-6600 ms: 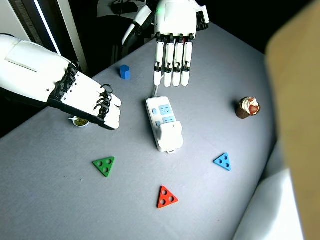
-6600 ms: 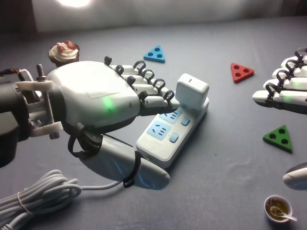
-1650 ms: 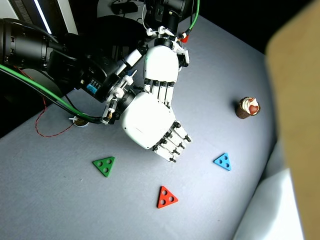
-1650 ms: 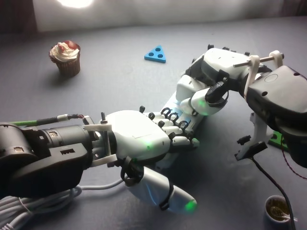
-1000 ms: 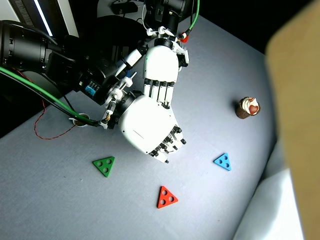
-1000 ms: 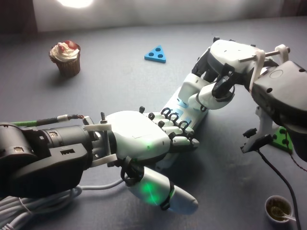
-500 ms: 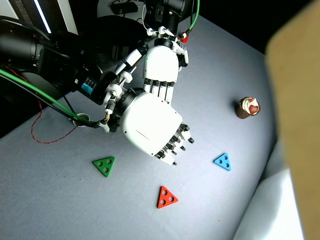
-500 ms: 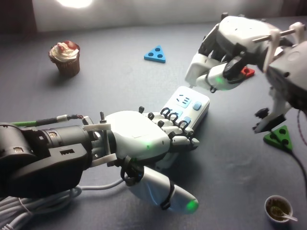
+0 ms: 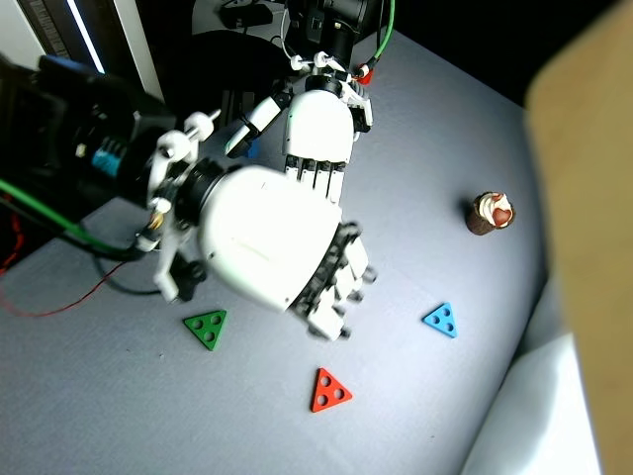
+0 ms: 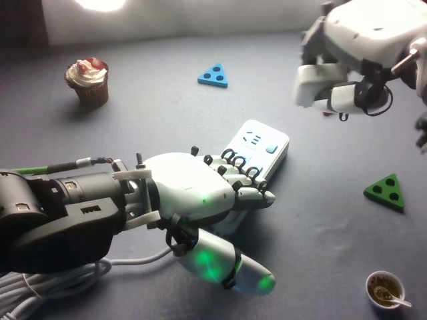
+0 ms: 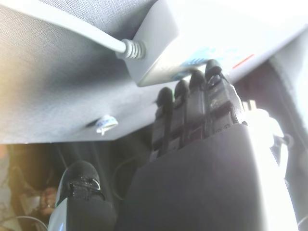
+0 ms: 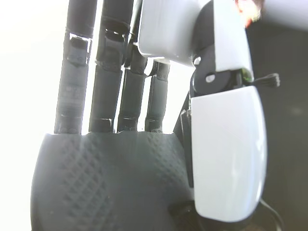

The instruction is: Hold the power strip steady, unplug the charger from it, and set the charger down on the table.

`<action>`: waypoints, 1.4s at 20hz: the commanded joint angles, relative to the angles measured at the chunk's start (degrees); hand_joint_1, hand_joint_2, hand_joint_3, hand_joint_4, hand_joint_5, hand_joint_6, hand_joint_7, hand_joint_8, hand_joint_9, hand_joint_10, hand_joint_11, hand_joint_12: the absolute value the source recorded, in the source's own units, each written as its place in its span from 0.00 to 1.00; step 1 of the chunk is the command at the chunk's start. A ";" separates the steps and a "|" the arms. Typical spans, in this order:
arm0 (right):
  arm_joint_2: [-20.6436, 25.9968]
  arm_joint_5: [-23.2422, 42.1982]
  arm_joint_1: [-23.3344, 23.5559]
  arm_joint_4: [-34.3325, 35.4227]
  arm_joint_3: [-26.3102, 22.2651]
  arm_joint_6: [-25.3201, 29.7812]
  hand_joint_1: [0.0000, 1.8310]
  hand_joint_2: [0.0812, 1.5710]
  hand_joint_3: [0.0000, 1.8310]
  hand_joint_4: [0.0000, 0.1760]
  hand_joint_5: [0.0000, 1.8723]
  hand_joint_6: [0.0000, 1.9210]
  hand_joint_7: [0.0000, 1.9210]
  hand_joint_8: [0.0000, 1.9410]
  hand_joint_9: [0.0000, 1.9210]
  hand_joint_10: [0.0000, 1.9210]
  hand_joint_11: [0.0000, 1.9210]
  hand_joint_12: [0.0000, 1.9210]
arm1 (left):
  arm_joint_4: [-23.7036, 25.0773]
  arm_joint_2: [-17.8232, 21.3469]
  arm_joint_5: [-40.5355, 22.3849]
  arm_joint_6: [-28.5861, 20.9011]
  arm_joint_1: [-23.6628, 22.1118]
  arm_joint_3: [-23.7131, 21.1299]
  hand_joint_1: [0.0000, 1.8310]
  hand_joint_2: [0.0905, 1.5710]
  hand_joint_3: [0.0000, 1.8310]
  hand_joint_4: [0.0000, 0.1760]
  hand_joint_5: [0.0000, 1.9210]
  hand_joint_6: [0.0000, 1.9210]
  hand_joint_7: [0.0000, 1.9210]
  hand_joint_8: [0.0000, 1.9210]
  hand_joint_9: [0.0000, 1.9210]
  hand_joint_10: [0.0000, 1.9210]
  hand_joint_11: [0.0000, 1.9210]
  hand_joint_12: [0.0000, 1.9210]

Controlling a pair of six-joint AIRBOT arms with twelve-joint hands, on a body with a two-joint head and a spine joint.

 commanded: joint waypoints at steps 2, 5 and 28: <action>1.58 0.80 0.24 -8.67 -0.26 0.17 0.68 0.64 0.00 0.17 0.59 0.42 0.64 0.28 0.64 0.00 0.41 0.45 | -0.24 -0.08 -2.66 -0.40 -0.31 -0.02 0.00 0.59 0.00 0.00 0.09 0.00 0.08 0.00 0.07 0.00 0.06 0.01; 4.13 -3.77 -0.19 -16.71 -0.36 0.17 0.68 0.65 0.00 0.15 0.58 0.43 0.63 0.30 0.65 0.00 0.42 0.44 | -0.24 0.05 -2.60 -0.42 -0.42 -0.25 0.00 0.59 0.00 0.00 0.08 0.00 0.07 0.00 0.06 0.00 0.05 0.01; 6.03 -11.13 -8.46 -44.37 -1.93 0.51 0.57 0.63 0.00 0.00 0.41 0.00 0.45 0.00 0.44 0.00 0.31 0.32 | -0.24 0.63 -2.74 -0.53 -0.78 -0.88 0.00 0.59 0.00 0.00 0.08 0.00 0.07 0.00 0.06 0.00 0.04 0.00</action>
